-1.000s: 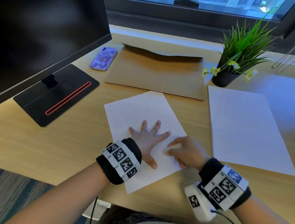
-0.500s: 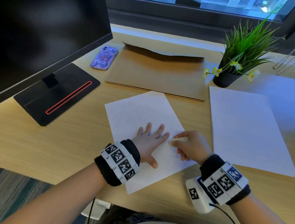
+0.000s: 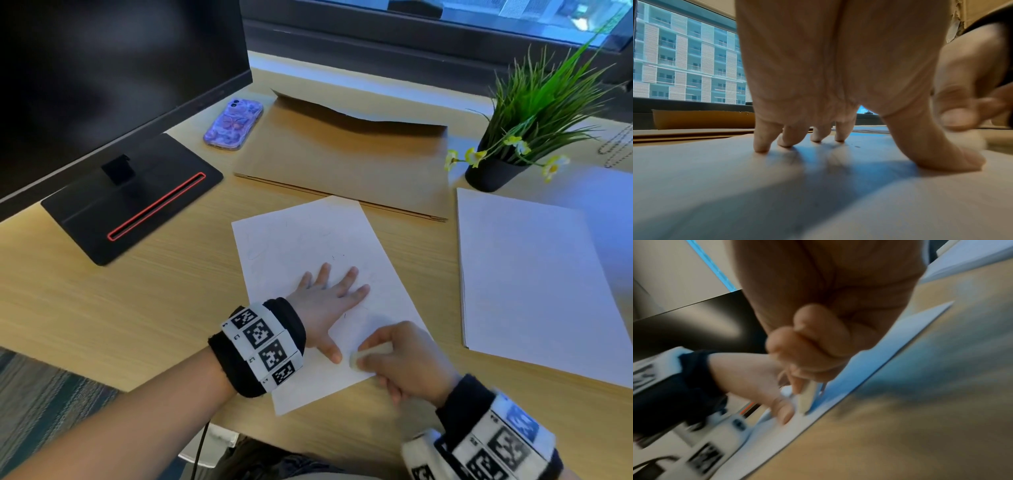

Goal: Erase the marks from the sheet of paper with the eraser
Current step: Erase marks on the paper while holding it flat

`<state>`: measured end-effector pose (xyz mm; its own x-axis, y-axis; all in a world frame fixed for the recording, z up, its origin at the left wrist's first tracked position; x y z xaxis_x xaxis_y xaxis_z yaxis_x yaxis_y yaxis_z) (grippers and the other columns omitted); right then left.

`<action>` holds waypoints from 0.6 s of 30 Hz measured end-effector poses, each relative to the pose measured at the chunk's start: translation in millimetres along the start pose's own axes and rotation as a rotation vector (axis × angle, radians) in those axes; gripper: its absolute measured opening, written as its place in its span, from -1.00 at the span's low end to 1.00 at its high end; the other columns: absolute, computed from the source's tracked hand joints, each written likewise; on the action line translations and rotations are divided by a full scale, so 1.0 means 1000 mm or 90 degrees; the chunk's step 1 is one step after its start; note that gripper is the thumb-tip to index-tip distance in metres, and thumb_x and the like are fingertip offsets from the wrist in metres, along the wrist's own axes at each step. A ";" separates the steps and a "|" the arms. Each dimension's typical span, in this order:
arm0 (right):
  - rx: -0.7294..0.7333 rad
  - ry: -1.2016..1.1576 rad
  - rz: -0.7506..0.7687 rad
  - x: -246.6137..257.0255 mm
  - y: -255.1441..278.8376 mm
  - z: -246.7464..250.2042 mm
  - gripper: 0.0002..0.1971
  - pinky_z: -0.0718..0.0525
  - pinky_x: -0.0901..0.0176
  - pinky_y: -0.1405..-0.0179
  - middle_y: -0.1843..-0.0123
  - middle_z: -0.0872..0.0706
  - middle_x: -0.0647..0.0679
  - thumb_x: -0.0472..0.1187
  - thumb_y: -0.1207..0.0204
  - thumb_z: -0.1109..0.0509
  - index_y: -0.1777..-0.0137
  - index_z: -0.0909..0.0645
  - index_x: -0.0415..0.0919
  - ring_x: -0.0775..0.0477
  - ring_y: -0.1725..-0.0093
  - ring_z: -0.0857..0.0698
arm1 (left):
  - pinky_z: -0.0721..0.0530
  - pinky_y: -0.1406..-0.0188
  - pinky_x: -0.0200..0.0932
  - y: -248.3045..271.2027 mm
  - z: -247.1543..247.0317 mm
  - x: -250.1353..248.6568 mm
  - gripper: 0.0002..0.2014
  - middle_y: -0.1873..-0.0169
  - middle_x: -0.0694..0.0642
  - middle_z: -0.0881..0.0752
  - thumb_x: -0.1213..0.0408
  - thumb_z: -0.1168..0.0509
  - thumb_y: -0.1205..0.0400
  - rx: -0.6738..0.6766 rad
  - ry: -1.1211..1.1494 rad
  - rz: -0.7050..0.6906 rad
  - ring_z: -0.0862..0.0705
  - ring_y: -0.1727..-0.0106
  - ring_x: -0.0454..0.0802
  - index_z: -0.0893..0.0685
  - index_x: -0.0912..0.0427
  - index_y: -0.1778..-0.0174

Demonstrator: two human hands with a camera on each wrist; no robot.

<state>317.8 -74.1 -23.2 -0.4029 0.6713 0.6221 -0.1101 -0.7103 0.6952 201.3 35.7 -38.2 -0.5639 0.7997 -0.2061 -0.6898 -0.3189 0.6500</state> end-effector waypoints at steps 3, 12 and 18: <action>-0.044 -0.012 0.000 -0.001 -0.009 0.015 -0.90 -0.49 0.30 0.67 0.60 -0.61 0.01 -0.25 -0.46 -0.49 0.06 -0.65 -0.18 0.09 0.70 -0.53 | 0.21 -0.55 0.30 0.001 0.000 0.000 0.13 -0.60 0.04 0.43 -0.04 -0.46 -0.46 0.000 0.001 0.001 0.38 -0.59 0.37 0.34 -0.05 -0.63; -0.033 -0.013 0.009 -0.002 -0.003 0.009 -0.89 -0.46 0.31 0.69 0.63 -0.59 0.03 -0.24 -0.46 -0.49 0.04 -0.66 -0.14 0.10 0.71 -0.51 | 0.20 -0.55 0.32 0.001 0.000 0.001 0.14 -0.60 0.02 0.43 -0.03 -0.47 -0.45 0.000 -0.007 0.001 0.37 -0.60 0.36 0.34 -0.07 -0.63; -0.161 -0.028 0.047 -0.004 -0.006 0.017 -0.84 -0.47 0.33 0.70 0.52 -0.62 -0.07 -0.22 -0.48 -0.49 -0.04 -0.66 -0.18 0.14 0.74 -0.50 | 0.17 -0.53 0.38 0.000 0.000 0.001 0.16 -0.60 0.01 0.43 -0.08 -0.47 -0.43 0.005 -0.014 0.006 0.35 -0.60 0.34 0.35 -0.09 -0.62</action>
<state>335.5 -68.8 -24.1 -0.3788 0.6205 0.6867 -0.3078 -0.7842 0.5388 200.7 36.5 -38.0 -0.5609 0.8072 -0.1839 -0.6807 -0.3233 0.6574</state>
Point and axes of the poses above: each hand's wrist, its own y-axis away from the middle knuckle, its own z-axis out of the back of the hand, x = y × z, the point moved 1 cm from there along -y, towards the middle knuckle
